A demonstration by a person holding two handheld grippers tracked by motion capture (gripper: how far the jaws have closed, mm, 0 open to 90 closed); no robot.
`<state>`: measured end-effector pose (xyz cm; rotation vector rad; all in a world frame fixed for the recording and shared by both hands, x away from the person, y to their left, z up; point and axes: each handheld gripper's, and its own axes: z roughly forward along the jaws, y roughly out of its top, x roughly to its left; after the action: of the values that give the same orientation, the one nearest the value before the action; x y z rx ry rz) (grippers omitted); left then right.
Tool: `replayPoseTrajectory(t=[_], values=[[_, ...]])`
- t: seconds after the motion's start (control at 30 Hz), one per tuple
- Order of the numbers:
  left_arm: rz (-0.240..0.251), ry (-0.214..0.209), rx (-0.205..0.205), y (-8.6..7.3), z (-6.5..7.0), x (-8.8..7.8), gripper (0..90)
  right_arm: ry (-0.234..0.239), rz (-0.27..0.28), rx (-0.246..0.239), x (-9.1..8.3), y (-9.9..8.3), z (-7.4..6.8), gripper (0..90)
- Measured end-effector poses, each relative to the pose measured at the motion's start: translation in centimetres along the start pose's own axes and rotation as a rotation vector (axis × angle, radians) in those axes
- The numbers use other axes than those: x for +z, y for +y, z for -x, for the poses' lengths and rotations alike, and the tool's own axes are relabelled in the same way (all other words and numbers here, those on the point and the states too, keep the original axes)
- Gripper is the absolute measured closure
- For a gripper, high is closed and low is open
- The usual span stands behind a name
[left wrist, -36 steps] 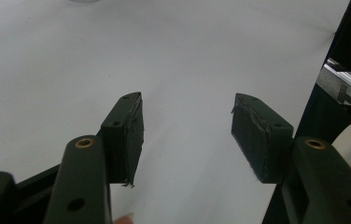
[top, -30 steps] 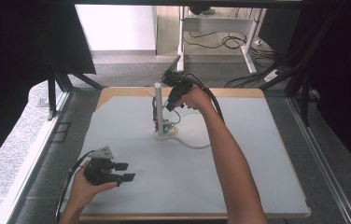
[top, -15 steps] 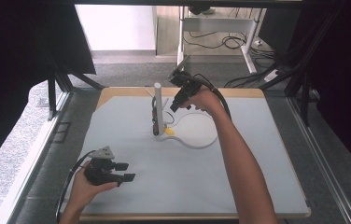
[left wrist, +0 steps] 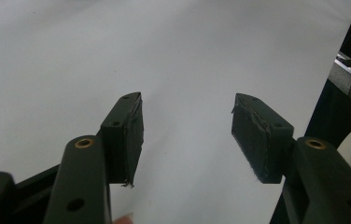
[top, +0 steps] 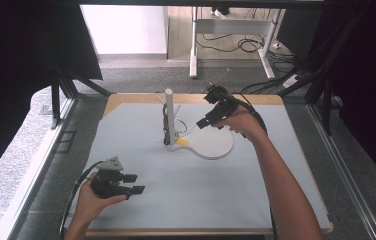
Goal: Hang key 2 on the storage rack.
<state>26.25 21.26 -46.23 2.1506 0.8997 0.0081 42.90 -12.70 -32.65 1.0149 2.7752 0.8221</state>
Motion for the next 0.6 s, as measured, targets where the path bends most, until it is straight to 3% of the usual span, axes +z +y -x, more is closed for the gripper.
replayPoseTrajectory(t=[0.03,0.27,0.6], values=[[0.0,0.0,0.0,0.0,0.0,0.0,44.1,0.0,0.0,0.0,0.0,0.0,0.0,46.7],[-0.008,0.005,-0.002,-0.1,0.1,0.1,44.0,0.0,0.07,-0.009,-1.3,-4.5,0.3,46.6],[-0.021,0.007,-0.003,-0.2,0.2,0.4,43.8,0.01,0.149,-0.008,-1.8,-10.7,0.5,46.5]])
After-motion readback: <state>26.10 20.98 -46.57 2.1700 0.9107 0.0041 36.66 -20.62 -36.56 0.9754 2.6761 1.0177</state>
